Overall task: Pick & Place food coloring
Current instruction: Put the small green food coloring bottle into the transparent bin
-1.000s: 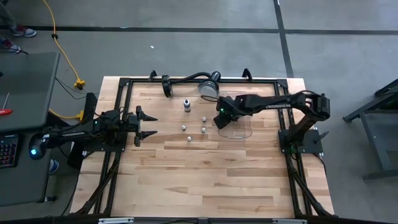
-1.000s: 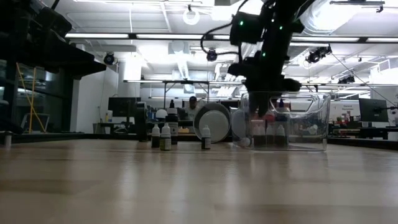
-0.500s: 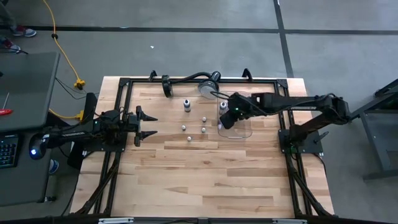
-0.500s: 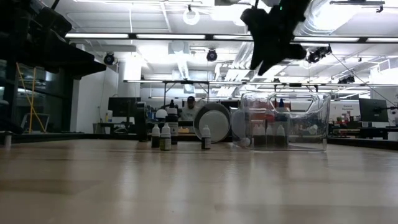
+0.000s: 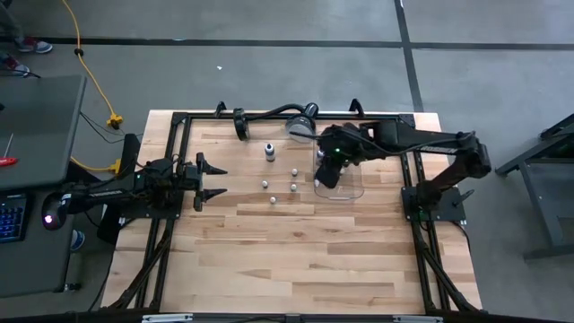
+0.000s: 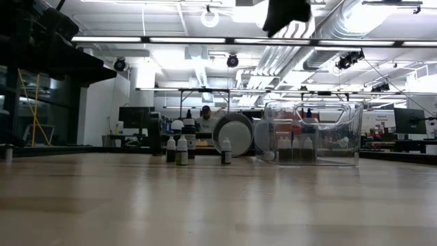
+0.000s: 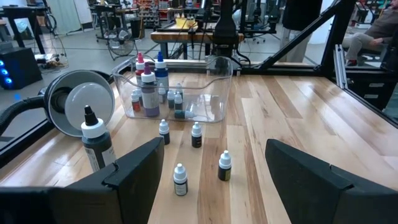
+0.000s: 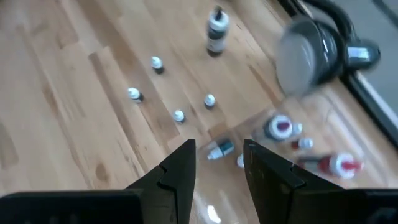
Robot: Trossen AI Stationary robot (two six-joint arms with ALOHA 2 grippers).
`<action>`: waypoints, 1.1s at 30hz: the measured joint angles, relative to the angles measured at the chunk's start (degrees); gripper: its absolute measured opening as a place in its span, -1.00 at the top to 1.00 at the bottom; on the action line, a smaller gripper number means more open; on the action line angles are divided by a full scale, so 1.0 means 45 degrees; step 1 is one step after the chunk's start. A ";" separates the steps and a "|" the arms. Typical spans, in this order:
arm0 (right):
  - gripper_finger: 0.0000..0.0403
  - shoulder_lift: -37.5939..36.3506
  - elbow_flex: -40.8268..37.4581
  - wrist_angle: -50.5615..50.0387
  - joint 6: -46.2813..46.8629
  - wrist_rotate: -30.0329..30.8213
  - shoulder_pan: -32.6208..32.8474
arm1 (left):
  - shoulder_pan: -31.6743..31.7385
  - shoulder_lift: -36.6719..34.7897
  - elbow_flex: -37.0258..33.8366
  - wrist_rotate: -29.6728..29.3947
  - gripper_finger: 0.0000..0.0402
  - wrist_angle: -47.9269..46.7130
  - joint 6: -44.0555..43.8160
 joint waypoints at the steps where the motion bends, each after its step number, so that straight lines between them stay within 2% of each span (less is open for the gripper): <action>1: 0.38 0.0243 0.0378 -0.0107 -0.0465 -0.0084 0.0050 | 0.0005 0.0000 0.0000 0.0000 -0.38 -0.0002 -0.0001; 14: 0.38 0.3631 0.3987 -0.0282 -0.4998 -0.2881 0.0249 | 0.0000 0.0000 0.0000 0.0000 -0.38 0.0000 -0.0001; 21: 0.38 0.4947 0.4187 0.0457 -0.5788 -0.4293 0.0479 | 0.0005 0.0000 0.0000 0.0000 -0.38 -0.0005 -0.0005; 33: 0.38 0.6614 0.4199 0.1639 -0.5817 -0.4381 0.0846 | 0.0000 0.0000 0.0000 0.0000 -0.38 0.0000 -0.0004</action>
